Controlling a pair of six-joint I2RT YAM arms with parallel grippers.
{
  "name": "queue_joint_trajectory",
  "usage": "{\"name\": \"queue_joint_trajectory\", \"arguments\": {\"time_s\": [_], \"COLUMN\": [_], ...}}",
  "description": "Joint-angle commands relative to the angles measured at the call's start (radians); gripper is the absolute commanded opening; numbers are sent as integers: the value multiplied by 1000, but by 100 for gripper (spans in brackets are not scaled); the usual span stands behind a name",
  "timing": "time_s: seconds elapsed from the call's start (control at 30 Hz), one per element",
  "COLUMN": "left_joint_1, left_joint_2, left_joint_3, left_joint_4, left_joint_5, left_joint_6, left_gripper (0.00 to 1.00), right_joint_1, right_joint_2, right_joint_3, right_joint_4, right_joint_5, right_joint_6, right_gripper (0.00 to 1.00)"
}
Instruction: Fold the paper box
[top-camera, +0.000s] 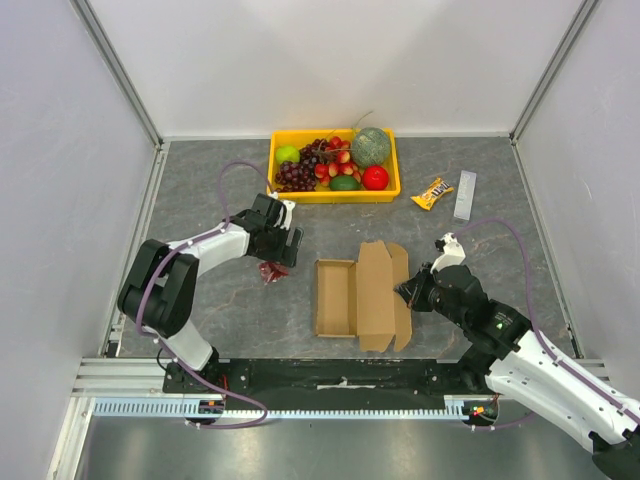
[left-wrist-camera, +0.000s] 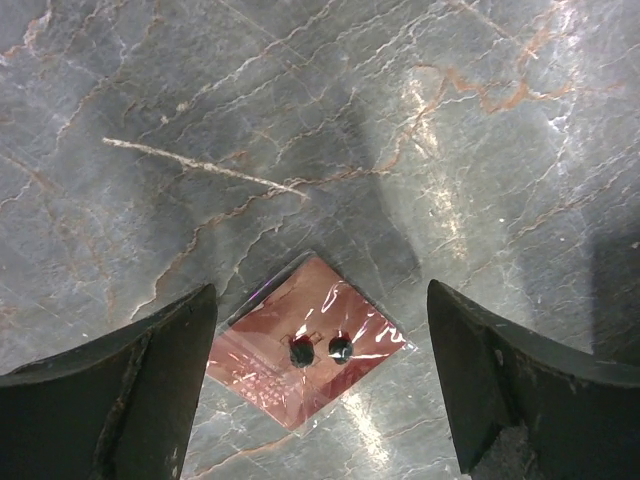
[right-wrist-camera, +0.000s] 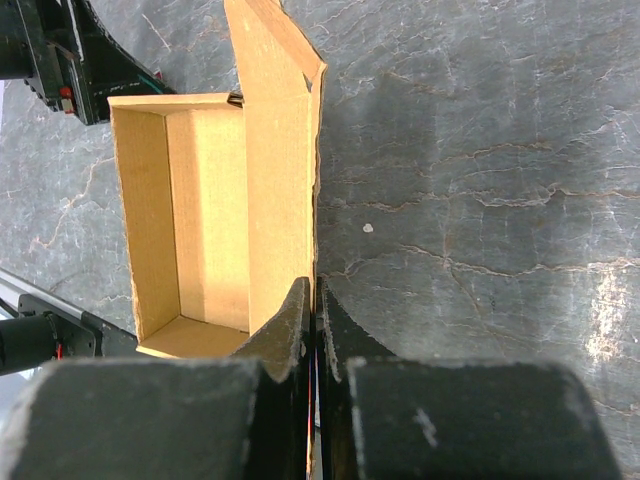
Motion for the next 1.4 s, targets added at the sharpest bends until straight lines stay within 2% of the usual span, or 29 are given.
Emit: {"name": "queue_joint_trajectory", "arguments": {"time_s": [0.0, 0.37, 0.8, 1.07, 1.23, 1.37], "left_joint_1": [14, 23, 20, -14, -90, -129], "left_joint_2": [12, -61, -196, -207, -173, -133], "left_joint_3": [2, -59, -179, -179, -156, -141], "left_joint_4": [-17, -54, -22, -39, -62, -68], "left_joint_5": [57, 75, 86, -69, -187, -216], "left_joint_6": [-68, -216, -291, -315, -345, -357], "left_gripper": [91, 99, 100, 100, 100, 100], "right_joint_1": [1, 1, 1, 3, 1, 1], "right_joint_2": [-4, -3, -3, -10, -12, -15], "right_joint_3": [29, 32, 23, 18, 14, 15], "right_joint_4": [2, 2, 8, 7, 10, 7], "right_joint_5": [-7, -10, -13, -14, -17, -19], "right_joint_6": [-20, -23, -20, -17, -11, -11], "right_gripper": [5, 5, 5, 5, 5, 5]}}
